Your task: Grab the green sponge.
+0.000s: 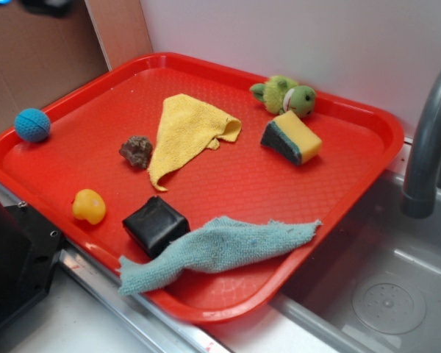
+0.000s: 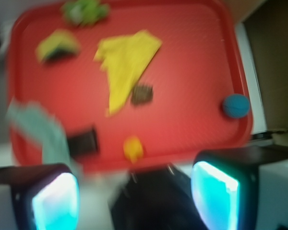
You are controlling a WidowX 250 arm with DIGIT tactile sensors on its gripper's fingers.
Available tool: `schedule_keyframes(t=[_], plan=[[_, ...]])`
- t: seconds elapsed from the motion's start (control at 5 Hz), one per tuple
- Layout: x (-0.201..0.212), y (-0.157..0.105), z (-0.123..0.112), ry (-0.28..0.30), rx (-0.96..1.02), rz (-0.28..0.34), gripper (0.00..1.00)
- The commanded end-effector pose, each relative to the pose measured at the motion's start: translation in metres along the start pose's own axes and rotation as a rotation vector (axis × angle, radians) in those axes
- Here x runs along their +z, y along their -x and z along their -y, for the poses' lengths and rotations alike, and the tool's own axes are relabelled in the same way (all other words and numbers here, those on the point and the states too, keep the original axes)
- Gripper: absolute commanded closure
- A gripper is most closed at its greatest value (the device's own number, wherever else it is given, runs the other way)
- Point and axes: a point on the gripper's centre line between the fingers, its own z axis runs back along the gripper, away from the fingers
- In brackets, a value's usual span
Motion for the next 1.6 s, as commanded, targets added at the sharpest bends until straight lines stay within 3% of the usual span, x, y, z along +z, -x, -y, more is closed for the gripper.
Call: schedule_keyframes(t=[0.0,0.2,0.4,0.8,1.0,1.2,1.4], plan=[[-0.053,-0.091,0.054,0.111,0.348,0.085,0.0],[-0.07,-0.121,0.07,0.172,0.448,0.102,0.0],[-0.068,-0.118,0.08,0.215,0.407,0.076,0.0],[-0.068,-0.118,0.08,0.215,0.407,0.076,0.0],[-0.108,-0.121,0.107,0.126,0.361,0.02,0.0],[-0.141,-0.106,0.133,0.024,0.341,0.026,0.0],[-0.154,-0.094,0.136,0.004,0.318,0.0,0.0]])
